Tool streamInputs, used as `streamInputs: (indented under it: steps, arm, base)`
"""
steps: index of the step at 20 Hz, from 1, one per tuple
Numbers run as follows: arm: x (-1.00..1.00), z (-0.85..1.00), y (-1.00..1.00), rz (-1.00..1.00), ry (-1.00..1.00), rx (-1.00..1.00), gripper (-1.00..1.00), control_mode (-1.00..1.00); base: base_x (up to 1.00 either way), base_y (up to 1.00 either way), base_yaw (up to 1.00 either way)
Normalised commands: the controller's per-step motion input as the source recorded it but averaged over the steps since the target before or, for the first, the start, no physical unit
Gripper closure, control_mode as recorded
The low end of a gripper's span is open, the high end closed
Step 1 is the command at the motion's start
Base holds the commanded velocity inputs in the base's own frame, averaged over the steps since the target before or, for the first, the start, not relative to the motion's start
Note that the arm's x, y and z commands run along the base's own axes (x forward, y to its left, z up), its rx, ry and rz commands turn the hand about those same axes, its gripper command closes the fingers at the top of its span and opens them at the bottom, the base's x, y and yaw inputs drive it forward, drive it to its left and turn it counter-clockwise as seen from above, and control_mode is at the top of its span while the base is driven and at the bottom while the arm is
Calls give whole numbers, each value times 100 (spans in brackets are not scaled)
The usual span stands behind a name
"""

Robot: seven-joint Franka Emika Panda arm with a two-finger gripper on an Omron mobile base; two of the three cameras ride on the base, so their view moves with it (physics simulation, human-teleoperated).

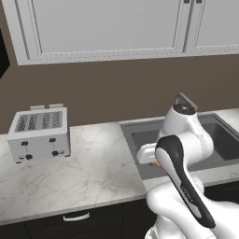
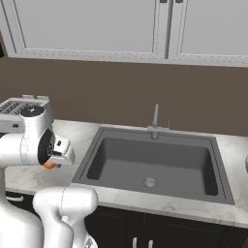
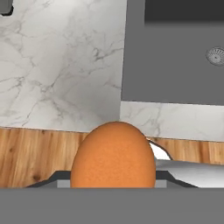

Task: Gather the eggs and milk located in the vicinity of the sink area and place them right next to the bowl.

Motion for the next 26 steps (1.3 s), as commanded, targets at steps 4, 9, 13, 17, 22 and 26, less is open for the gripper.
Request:
streamInputs:
  steps: [4, 9, 13, 17, 22, 26]
  arm:
    - [-21, 4, -54, -8, 0, 2, 100, -100]
    - [-2, 0, -8, -3, 0, 0, 100, -100]
    - [0, 0, 0, 0, 0, 0, 100, -100]
    - [0, 0, 0, 0, 0, 0, 100, 100]
    - [0, 0, 0, 0, 0, 0, 100, 100]
    - [0, 0, 0, 0, 0, 0, 100, 100]
  base:
    - [0, 0, 0]
    - [0, 0, 0]
    - [0, 0, 0]
    - [-47, -23, -4]
    - [-68, -95, -11]
    - [6, -100, -3]
